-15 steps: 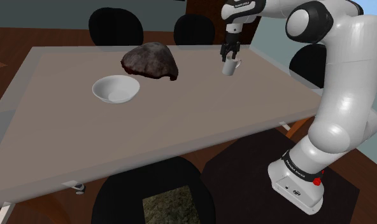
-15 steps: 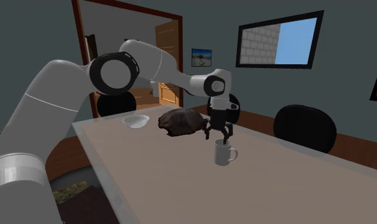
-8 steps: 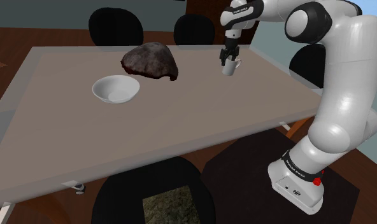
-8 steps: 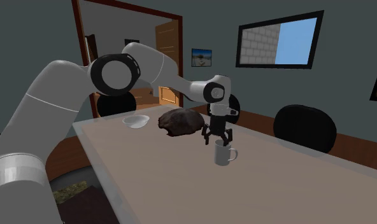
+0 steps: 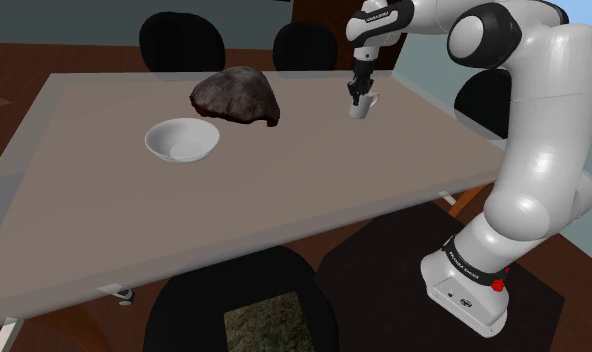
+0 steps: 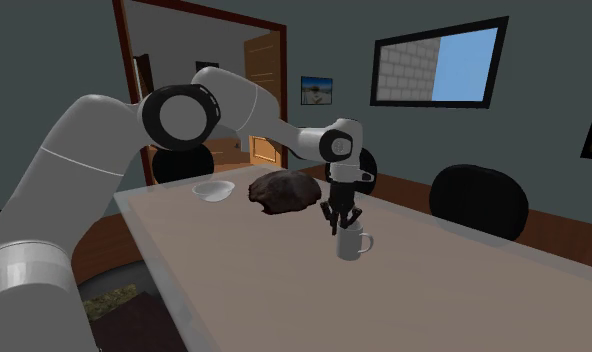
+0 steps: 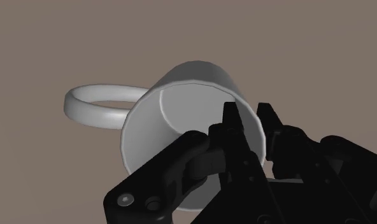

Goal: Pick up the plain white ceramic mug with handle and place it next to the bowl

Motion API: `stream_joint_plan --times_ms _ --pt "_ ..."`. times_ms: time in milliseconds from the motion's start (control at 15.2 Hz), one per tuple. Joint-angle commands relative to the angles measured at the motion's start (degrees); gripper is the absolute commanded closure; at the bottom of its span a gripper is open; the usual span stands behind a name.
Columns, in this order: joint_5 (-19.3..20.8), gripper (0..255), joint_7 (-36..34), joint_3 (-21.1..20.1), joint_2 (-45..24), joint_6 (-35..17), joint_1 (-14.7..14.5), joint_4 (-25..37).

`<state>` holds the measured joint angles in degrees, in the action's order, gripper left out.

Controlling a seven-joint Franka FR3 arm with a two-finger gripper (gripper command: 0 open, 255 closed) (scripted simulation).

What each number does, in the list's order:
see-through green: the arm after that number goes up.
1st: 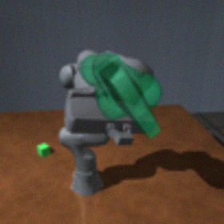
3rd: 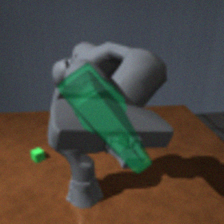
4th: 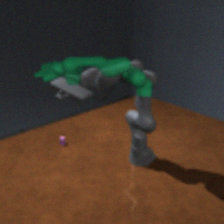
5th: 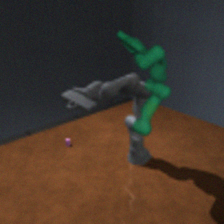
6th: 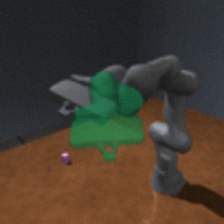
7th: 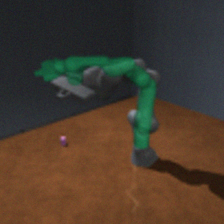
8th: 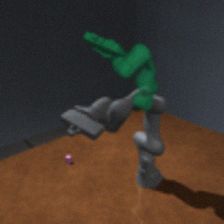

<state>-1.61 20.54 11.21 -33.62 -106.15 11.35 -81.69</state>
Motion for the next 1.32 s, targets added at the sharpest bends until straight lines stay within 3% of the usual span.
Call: stream_joint_plan --times_ms 0,396,1254 --pt "0.0 255 0.0 0.0 0.0 0.0 0.0 0.0" --pt "0.0 255 0.0 0.0 0.0 0.0 0.0 0.0" --pt "0.4 255 0.2 0.3 2.3 8.7 0.1 6.5"
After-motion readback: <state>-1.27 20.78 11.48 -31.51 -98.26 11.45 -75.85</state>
